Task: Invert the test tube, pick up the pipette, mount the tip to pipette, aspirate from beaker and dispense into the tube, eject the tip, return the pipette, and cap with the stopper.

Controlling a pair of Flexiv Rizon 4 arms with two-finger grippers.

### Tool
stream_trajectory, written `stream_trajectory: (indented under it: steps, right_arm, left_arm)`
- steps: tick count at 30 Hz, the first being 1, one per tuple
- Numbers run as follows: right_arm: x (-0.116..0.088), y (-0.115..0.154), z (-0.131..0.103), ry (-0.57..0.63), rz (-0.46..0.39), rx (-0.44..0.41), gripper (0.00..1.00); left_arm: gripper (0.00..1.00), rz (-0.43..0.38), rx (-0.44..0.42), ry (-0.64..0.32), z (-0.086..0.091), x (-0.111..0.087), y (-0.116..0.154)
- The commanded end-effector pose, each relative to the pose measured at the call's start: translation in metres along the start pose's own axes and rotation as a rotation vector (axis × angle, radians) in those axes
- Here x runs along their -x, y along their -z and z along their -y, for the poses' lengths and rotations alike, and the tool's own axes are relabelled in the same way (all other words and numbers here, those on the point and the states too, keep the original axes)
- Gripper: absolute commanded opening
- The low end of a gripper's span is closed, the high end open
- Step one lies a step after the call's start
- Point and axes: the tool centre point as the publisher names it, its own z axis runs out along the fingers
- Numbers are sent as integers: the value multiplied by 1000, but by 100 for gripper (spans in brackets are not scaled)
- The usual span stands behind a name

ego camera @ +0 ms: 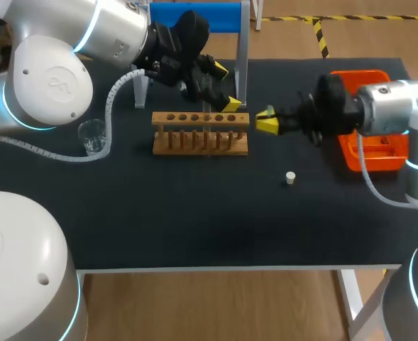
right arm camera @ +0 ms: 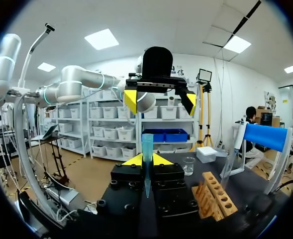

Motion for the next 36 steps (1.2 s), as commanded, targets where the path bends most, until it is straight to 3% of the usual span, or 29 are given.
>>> stream_trajectory:
  steps: [1,29,36]
  right_arm:
    - [-14,31,3,-2,18,15,0]
    - [-14,36,4,-5,20,22,0]
    - [-33,58,2,23,19,17,0]
  left_arm:
    - [100,-1,4,2,1,0,0]
    - [100,-1,4,2,1,0,0]
    - [100,-1,4,2,1,0,0]
